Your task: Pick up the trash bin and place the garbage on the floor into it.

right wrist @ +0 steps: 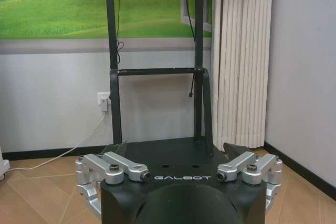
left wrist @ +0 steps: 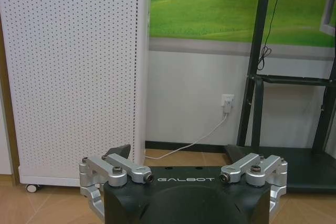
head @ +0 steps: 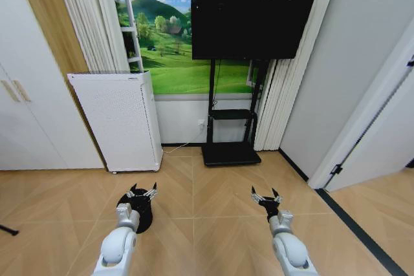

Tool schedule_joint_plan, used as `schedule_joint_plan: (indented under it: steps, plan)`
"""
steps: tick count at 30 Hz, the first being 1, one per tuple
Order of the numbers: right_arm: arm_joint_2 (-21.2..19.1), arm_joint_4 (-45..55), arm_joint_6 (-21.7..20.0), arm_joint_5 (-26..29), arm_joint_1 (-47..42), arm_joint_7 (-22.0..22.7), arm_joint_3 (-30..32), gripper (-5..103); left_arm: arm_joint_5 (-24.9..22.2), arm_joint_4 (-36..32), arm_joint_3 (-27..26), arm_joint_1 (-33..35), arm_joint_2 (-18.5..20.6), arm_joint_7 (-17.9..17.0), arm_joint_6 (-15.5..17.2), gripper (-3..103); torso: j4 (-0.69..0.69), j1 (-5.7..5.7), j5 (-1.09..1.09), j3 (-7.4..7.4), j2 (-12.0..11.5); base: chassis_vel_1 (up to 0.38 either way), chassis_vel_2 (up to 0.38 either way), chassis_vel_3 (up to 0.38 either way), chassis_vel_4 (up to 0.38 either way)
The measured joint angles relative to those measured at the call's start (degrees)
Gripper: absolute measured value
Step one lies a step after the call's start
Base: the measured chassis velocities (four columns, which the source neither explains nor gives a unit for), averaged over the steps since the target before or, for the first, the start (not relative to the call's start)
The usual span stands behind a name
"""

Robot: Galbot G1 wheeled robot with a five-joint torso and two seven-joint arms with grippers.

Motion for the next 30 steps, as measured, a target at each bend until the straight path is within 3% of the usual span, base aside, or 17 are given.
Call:
schedule_joint_plan:
  steps: [30]
  plan:
    - [-0.4,-0.2,-0.2,0.9,-0.2,-0.2,0.1,100,0.2,-0.2,-0.1,-0.1,-0.3,0.1,0.3,100,0.00,3.19,0.00,4.44,7.6,0.000,0.000,0.000,0.000]
